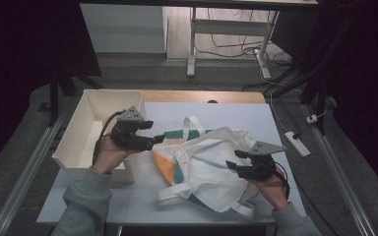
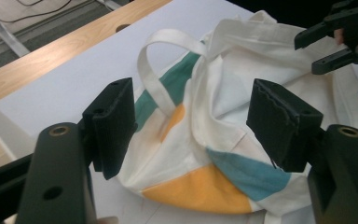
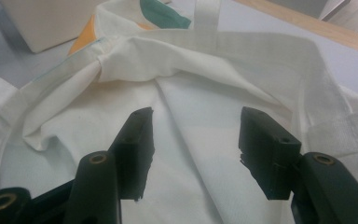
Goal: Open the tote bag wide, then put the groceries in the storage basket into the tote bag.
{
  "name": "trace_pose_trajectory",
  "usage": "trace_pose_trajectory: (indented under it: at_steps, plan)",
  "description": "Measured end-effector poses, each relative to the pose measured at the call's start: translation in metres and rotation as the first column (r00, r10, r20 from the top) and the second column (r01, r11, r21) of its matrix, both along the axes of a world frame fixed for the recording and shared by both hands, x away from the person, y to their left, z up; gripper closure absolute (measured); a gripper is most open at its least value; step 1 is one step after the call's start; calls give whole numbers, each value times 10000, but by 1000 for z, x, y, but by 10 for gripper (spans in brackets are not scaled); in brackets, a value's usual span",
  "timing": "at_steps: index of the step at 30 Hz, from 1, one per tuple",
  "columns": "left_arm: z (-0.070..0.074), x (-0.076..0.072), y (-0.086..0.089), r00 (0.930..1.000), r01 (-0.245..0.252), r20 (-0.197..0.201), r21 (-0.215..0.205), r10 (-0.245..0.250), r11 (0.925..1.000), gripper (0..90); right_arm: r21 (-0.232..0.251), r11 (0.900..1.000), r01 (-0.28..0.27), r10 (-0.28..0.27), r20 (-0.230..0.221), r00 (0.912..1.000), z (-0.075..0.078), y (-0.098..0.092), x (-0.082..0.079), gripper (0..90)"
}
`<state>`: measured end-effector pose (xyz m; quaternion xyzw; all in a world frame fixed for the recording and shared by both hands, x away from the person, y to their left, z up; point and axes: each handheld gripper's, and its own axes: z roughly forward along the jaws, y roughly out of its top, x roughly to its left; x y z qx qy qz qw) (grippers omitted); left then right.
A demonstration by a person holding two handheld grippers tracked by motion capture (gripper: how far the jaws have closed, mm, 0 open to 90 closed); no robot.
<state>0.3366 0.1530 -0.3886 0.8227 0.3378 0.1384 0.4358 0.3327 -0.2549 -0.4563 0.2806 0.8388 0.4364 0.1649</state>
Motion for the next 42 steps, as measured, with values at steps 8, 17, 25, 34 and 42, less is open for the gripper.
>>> trace_pose_trajectory:
  at_steps: [8,17,25,34,42]
  plan:
    - [-1,4,12,9990,-450,6,-19,450,9990,317,-85,9999,64,-64,18,10000,0,-1,-1,455]
    - [-1,10,35,9925,-1224,-44,-50,1224,9925,309,-61,10000,10,-11,-90,10000,-2,0,-1,455]
    - [-6,18,59,9791,-2023,-167,111,2025,9793,299,-70,10000,20,-21,-112,9999,-3,0,0,455]
    - [-16,27,74,9662,-2533,-358,567,2555,9657,268,-61,10000,46,-47,-157,9999,-4,0,0,454]
    - [-27,38,90,9297,-3593,-515,910,3647,9288,155,-90,10000,27,-28,-126,9999,-4,0,0,454]
